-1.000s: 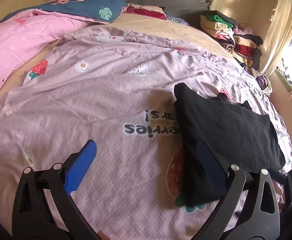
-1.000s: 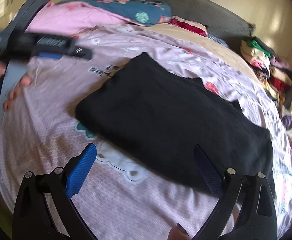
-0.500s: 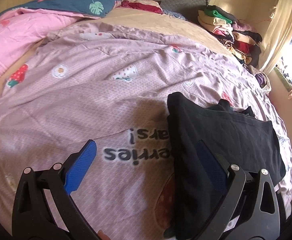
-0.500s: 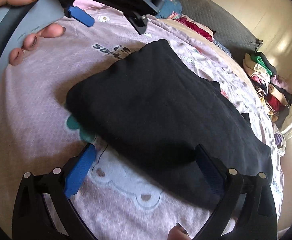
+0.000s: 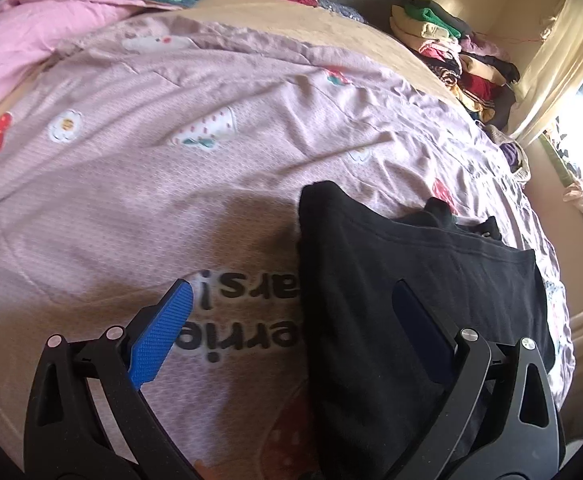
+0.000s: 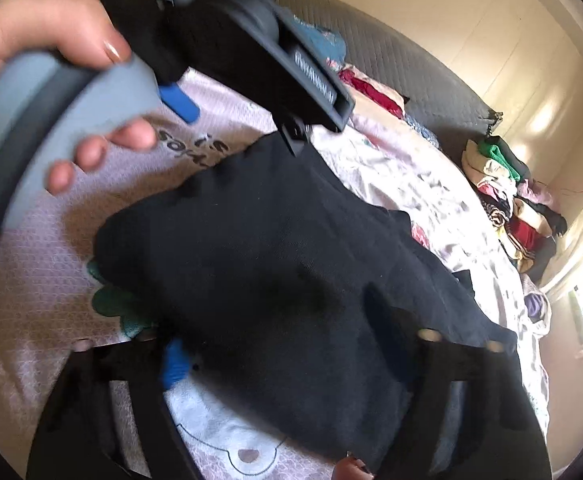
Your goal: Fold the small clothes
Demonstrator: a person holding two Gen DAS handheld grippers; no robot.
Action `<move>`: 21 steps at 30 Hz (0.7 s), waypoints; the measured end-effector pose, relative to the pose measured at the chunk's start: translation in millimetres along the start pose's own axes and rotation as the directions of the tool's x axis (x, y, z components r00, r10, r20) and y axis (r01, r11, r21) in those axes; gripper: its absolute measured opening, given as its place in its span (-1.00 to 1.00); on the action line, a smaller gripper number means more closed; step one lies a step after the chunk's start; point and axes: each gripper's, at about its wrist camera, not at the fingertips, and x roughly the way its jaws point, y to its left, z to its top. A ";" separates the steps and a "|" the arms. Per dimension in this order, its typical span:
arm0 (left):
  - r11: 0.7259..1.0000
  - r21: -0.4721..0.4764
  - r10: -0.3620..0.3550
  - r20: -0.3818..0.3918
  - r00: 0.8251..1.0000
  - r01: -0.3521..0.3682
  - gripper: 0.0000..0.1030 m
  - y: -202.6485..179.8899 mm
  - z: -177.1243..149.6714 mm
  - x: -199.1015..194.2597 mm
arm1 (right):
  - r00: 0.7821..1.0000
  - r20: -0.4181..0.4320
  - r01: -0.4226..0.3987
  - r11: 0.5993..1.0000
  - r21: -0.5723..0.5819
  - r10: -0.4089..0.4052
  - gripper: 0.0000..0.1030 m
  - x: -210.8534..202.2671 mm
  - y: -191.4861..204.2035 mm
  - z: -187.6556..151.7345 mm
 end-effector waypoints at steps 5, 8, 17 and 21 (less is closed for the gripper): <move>0.999 -0.017 -0.037 -0.036 0.999 0.037 0.81 -9.5 -0.4 10.3 | 0.998 0.052 -0.031 0.999 0.033 0.029 -0.77 -18.1 -10.8 -0.6; 0.998 -0.030 -0.065 -0.052 0.997 0.064 0.81 -17.5 -0.4 14.6 | 0.997 0.078 -0.033 0.996 0.082 0.027 -0.81 -29.1 -23.4 -2.0; 0.983 -0.015 -0.181 -0.029 0.983 0.180 -0.08 -74.2 4.4 5.3 | 0.992 0.124 -0.023 0.968 0.250 -0.009 -0.84 -58.1 -68.2 -20.5; 0.980 0.080 -0.185 0.020 0.983 0.183 -0.57 -109.7 5.5 -10.8 | 0.992 0.117 -0.001 0.950 0.313 -0.038 -0.84 -64.3 -87.3 -34.0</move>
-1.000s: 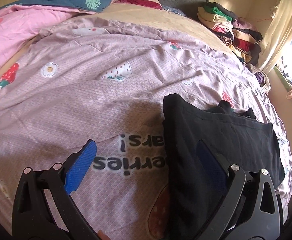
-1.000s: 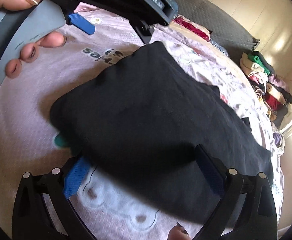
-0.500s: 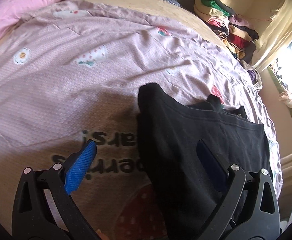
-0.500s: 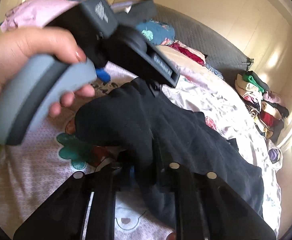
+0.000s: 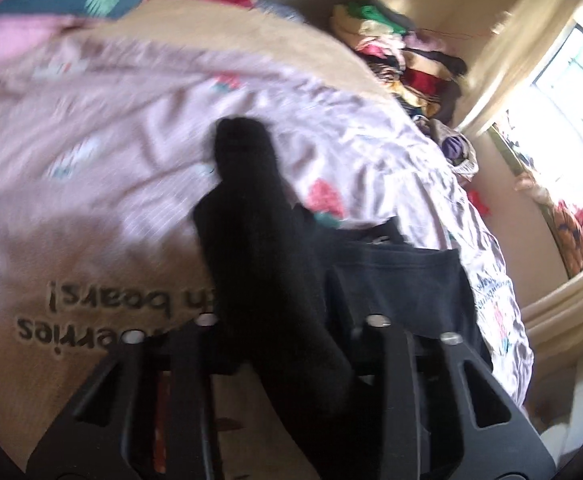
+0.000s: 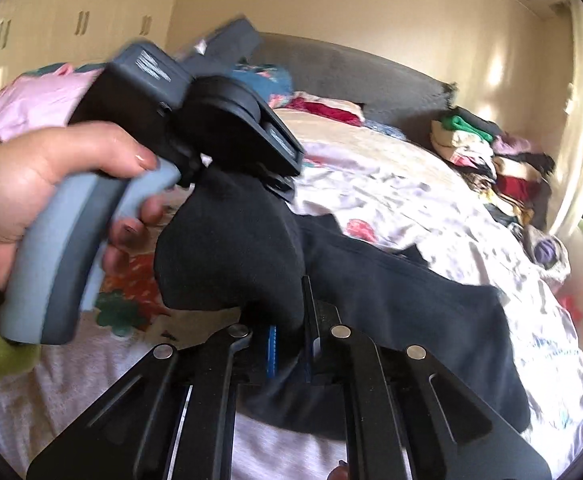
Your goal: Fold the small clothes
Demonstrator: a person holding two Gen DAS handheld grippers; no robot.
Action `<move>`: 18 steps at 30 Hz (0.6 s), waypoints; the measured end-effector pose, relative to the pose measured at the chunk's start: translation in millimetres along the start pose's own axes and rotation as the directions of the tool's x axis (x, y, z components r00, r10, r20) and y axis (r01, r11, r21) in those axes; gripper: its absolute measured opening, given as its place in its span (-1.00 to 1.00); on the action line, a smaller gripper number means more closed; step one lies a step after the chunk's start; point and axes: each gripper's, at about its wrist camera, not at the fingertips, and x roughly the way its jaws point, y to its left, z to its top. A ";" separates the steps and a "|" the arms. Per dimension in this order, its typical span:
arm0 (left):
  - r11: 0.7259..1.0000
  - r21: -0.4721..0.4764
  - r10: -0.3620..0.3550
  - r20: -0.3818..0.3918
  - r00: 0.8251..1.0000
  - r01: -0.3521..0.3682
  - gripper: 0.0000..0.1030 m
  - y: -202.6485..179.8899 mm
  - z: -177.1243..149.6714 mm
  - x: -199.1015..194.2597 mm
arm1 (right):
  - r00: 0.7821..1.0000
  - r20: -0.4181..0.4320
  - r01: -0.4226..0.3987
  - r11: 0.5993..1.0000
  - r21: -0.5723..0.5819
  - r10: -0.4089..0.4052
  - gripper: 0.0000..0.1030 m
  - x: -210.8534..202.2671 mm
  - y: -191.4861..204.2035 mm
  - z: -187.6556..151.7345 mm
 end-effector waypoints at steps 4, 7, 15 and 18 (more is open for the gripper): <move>0.999 0.043 -0.022 0.018 1.000 0.022 -0.60 -30.1 4.1 -4.2 | 1.000 0.006 0.003 0.996 0.089 -0.004 -0.85 -7.4 -25.1 -5.5; 0.997 0.072 -0.028 0.030 0.999 0.026 -0.60 -47.9 4.4 -6.5 | 1.000 0.019 0.009 0.992 0.128 -0.012 -0.86 -14.5 -38.8 -8.2; 0.993 0.103 -0.057 0.029 0.998 0.054 -0.60 -78.1 2.7 -3.5 | 0.998 0.036 0.040 0.982 0.184 -0.047 -0.86 -35.5 -57.8 -16.7; 0.992 0.107 -0.069 0.021 0.997 0.066 -0.60 -89.0 0.5 0.2 | 0.997 0.037 0.055 0.977 0.205 -0.063 -0.86 -40.1 -70.2 -19.0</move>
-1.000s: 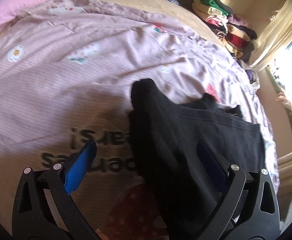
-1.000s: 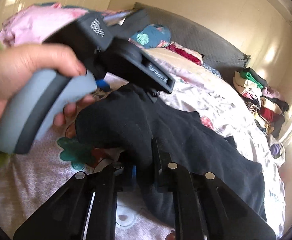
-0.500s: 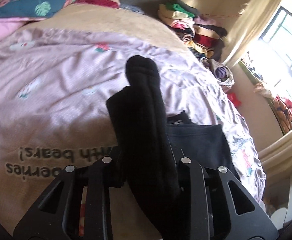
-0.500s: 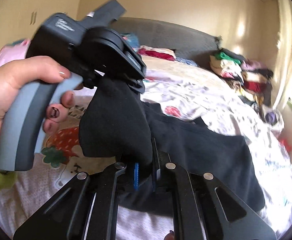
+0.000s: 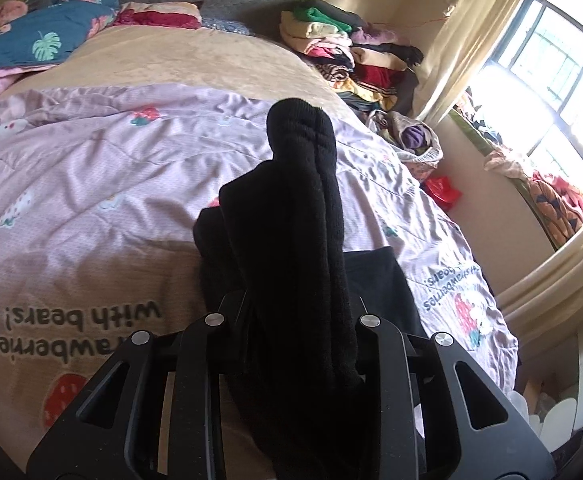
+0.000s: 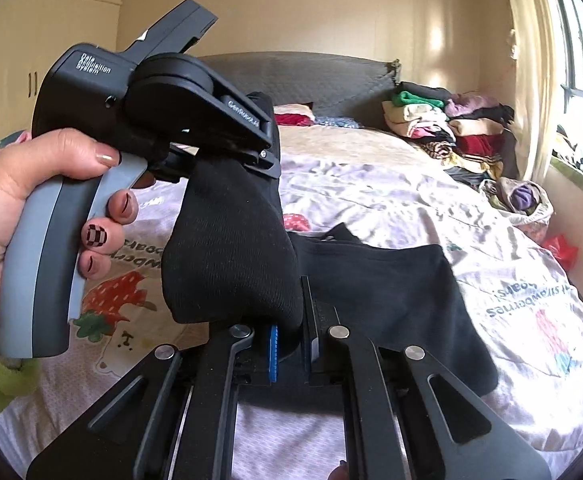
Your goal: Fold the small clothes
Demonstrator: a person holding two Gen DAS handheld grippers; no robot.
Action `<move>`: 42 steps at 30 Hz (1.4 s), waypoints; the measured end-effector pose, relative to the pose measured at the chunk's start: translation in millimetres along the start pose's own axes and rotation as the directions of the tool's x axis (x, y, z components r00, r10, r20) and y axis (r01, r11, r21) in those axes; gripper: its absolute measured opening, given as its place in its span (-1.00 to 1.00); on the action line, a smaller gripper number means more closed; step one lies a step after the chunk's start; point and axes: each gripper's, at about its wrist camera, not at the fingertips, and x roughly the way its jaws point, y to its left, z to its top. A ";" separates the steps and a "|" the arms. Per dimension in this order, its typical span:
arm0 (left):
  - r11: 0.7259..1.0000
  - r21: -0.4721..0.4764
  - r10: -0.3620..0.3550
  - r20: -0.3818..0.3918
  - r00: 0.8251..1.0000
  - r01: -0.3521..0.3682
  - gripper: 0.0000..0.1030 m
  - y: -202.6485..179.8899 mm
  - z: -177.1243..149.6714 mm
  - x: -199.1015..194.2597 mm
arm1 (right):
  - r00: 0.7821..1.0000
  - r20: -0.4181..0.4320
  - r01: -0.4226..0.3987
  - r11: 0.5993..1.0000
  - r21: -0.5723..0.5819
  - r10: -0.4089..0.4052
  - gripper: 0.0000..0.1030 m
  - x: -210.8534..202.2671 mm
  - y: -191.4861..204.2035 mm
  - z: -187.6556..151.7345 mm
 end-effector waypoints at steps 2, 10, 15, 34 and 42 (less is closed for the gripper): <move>1.000 0.006 -0.007 -0.003 1.000 0.007 -0.60 -7.4 -0.6 3.6 | 1.000 0.001 0.007 1.000 0.020 -0.007 -0.87 -3.4 -7.8 -0.1; 0.999 0.036 -0.025 -0.017 1.000 0.025 -0.60 -35.3 -4.7 16.2 | 0.999 -0.004 0.035 0.997 0.066 -0.035 -0.87 -10.0 -32.1 -6.4; 0.999 0.047 -0.026 -0.028 0.999 0.028 -0.60 -48.2 -6.3 26.3 | 0.999 -0.013 0.037 0.994 0.101 -0.036 -0.87 -9.4 -45.1 -11.0; 0.998 0.051 -0.033 -0.098 0.995 0.038 -0.56 -86.2 -20.0 79.9 | 0.996 -0.085 0.010 0.950 0.311 0.018 -0.87 -1.6 -87.9 -42.1; 0.998 0.055 -0.021 -0.162 0.987 0.030 -0.21 -104.8 -29.9 115.4 | 0.982 -0.119 -0.060 0.847 0.528 0.144 -0.86 9.6 -123.2 -68.4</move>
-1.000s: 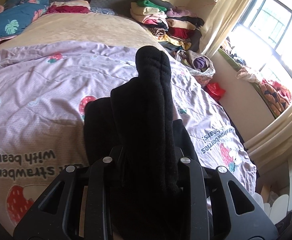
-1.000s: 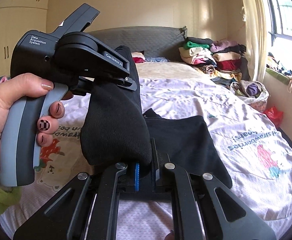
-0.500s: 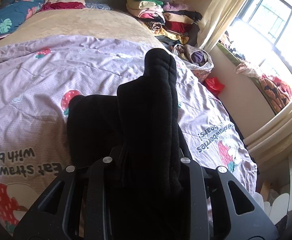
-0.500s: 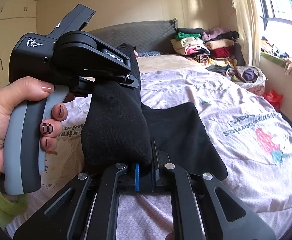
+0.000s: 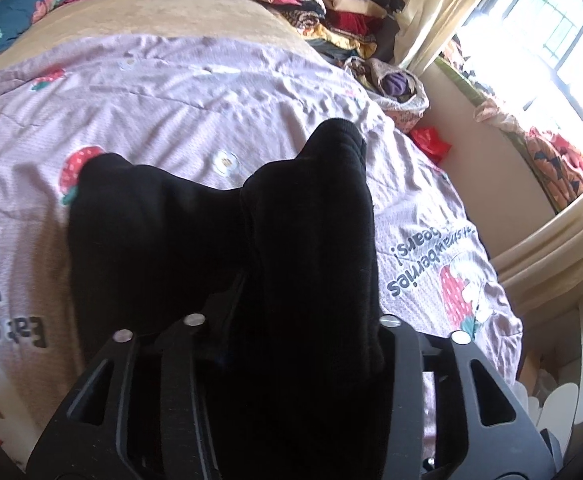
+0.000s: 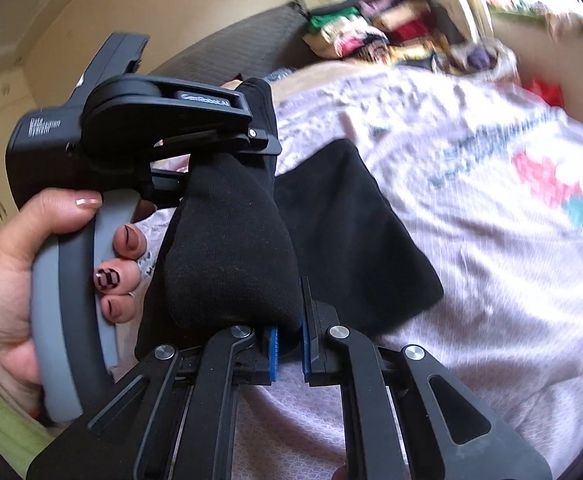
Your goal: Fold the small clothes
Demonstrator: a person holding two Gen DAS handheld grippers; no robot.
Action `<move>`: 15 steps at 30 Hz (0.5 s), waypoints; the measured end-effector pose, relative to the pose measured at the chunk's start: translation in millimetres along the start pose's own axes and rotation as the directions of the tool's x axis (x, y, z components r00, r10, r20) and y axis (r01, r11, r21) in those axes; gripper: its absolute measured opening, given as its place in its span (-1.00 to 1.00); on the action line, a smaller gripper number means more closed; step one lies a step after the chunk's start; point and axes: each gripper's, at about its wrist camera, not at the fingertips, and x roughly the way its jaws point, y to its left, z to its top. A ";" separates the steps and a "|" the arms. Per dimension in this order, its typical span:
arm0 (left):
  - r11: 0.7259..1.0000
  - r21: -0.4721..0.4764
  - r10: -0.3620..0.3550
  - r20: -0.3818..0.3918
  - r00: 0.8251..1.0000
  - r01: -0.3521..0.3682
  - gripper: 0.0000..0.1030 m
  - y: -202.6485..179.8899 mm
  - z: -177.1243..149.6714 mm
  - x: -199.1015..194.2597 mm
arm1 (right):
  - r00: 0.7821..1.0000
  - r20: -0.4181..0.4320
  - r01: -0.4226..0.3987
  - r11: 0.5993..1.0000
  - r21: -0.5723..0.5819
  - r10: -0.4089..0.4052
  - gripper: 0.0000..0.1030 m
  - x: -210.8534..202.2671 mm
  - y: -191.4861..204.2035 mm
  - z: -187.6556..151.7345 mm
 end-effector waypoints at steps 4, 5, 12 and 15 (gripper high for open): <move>1.000 0.018 -0.009 -0.033 0.999 0.010 0.33 -11.5 -1.1 14.9 | 0.998 -0.042 -0.035 0.990 0.137 0.041 -0.80 3.3 -21.9 -5.1; 0.999 0.018 -0.031 -0.037 0.999 0.032 0.44 -13.8 -1.5 17.3 | 0.998 -0.057 -0.021 0.987 0.158 0.030 -0.74 3.9 -25.6 -6.5; 0.998 0.036 -0.056 -0.038 0.998 0.057 0.74 -26.9 -9.6 7.8 | 0.999 -0.051 0.013 0.977 0.213 -0.002 -0.66 -15.5 -35.2 -12.8; 0.997 0.046 -0.057 -0.022 0.998 0.058 0.74 -25.9 -16.4 -8.2 | 0.997 -0.030 0.076 0.981 0.176 -0.072 -0.41 -34.4 -29.3 -14.4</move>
